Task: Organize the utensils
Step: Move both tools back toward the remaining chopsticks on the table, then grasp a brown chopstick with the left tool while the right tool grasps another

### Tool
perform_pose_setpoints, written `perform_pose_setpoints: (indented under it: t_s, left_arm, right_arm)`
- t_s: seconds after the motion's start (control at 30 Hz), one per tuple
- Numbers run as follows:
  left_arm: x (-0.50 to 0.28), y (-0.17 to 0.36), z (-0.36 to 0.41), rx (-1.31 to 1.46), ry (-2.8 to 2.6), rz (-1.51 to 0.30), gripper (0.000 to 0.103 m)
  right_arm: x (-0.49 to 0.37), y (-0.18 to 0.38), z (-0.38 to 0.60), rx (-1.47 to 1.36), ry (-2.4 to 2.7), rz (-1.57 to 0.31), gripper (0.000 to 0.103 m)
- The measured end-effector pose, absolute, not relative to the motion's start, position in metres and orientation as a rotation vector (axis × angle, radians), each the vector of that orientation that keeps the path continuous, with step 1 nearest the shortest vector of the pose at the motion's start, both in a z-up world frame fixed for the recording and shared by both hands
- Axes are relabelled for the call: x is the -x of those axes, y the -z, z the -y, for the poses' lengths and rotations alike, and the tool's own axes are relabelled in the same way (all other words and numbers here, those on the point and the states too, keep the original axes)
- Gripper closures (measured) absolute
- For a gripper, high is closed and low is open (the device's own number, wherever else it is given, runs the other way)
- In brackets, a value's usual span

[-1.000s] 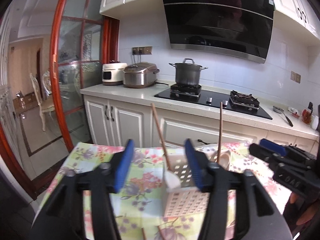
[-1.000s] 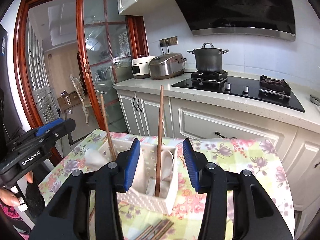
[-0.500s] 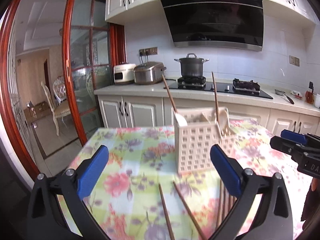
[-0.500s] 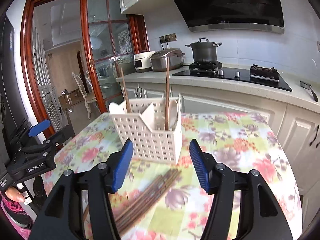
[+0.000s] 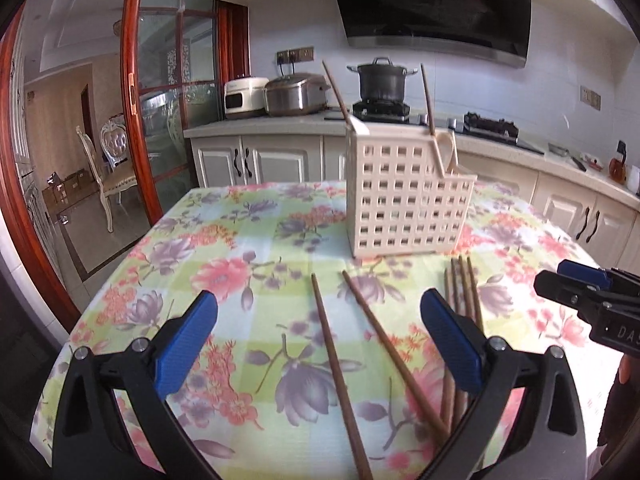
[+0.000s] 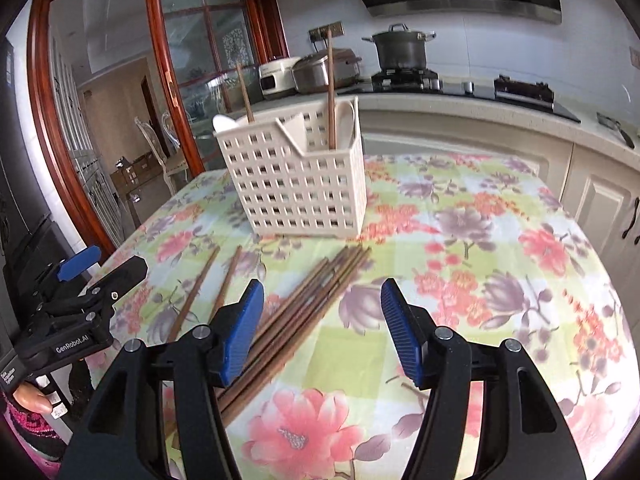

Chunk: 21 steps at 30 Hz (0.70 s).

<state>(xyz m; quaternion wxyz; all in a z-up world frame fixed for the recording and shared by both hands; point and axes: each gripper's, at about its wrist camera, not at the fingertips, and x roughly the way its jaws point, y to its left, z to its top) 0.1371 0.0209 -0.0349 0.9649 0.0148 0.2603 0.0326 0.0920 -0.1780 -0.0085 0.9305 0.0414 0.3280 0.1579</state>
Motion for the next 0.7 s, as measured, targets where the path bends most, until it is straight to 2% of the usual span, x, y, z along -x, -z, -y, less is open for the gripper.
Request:
perform_pose_setpoints:
  t_s: [0.47,0.57,0.7]
  left_arm:
    - [-0.141,0.053,-0.030,-0.022,-0.088,-0.569,0.005]
    - [-0.140,0.052,-0.030,-0.035,-0.092,-0.560,0.005]
    - [-0.140,0.054,-0.030,-0.056,-0.093,-0.562,0.006]
  right_arm:
    - [-0.118,0.035,0.171,-0.137,-0.258,-0.792,0.044]
    - [-0.125,0.039,0.167,-0.141,-0.245,-0.817,0.050]
    - [-0.135,0.046,0.160,-0.144,-0.224,-0.848,0.063]
